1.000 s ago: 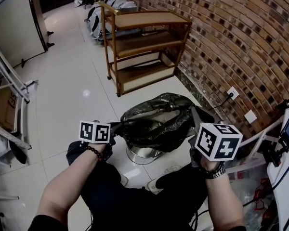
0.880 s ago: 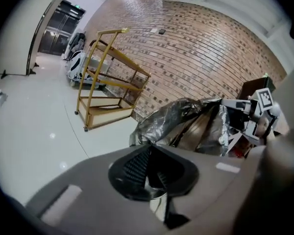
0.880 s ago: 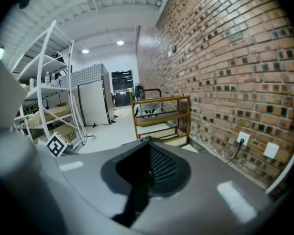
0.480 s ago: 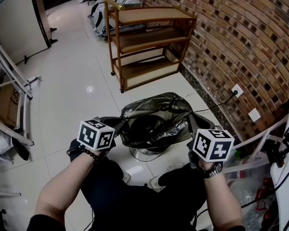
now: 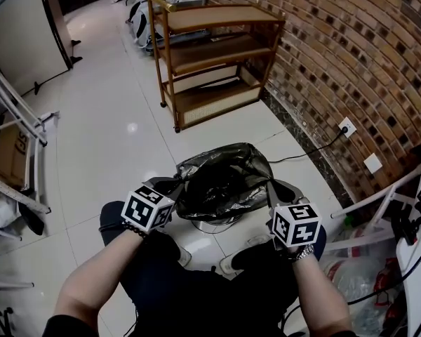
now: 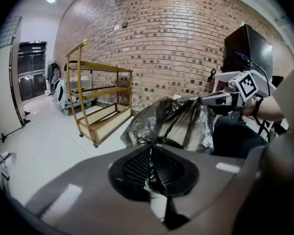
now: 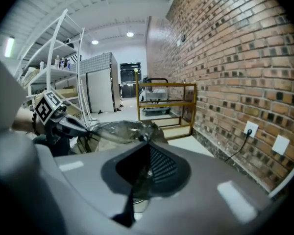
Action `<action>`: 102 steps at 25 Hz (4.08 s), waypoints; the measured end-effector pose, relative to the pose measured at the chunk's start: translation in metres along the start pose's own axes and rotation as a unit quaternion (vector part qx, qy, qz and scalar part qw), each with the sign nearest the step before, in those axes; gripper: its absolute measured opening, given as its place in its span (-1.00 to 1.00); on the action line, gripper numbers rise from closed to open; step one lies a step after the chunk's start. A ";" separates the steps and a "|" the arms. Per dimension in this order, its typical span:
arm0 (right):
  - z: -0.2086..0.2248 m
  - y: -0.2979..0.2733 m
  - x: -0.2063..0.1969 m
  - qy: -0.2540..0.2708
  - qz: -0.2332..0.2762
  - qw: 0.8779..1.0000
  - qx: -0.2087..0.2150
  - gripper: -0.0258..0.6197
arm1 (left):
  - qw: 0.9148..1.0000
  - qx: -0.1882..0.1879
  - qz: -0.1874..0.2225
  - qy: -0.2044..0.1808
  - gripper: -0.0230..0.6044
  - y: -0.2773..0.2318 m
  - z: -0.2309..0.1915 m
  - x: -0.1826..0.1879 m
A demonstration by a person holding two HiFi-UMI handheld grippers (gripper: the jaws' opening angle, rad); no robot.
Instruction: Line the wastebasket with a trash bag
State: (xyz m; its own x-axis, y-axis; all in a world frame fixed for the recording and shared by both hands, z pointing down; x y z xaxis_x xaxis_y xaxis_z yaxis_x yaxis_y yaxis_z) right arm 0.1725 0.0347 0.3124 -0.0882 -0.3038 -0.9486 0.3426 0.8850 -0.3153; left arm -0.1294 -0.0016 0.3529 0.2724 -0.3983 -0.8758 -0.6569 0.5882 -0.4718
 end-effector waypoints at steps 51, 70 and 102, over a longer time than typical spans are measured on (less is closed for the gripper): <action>0.001 -0.067 -0.133 0.027 -0.292 0.946 0.134 -0.40 | 0.984 0.022 -0.169 0.058 -0.49 -0.090 -0.041 -0.085; 0.070 -0.176 -0.092 0.014 -0.255 0.956 0.144 -0.38 | 0.972 -0.042 -0.164 0.160 -0.15 -0.119 -0.086 -0.071; 0.082 -0.236 -0.150 -0.069 -0.279 0.945 0.157 -0.61 | 0.963 -0.038 -0.183 0.196 -0.25 -0.150 -0.116 -0.094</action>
State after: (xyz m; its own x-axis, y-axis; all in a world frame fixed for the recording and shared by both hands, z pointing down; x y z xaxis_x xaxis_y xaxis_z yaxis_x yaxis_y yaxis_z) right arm 0.1811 -0.1573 0.5309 -0.2217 -0.7538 -0.6186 0.5418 0.4322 -0.7209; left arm -0.1379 -0.1336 0.5177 0.2187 -0.8132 -0.5393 -0.6213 0.3101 -0.7196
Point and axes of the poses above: the fingertips, and each gripper's own axes: y backward along the fingers, z to its right, x out of its top, the point moved 8 cm from there along y, backward along the fingers, and after that the axes turned 8 degrees about z, right-handed, at the moved point
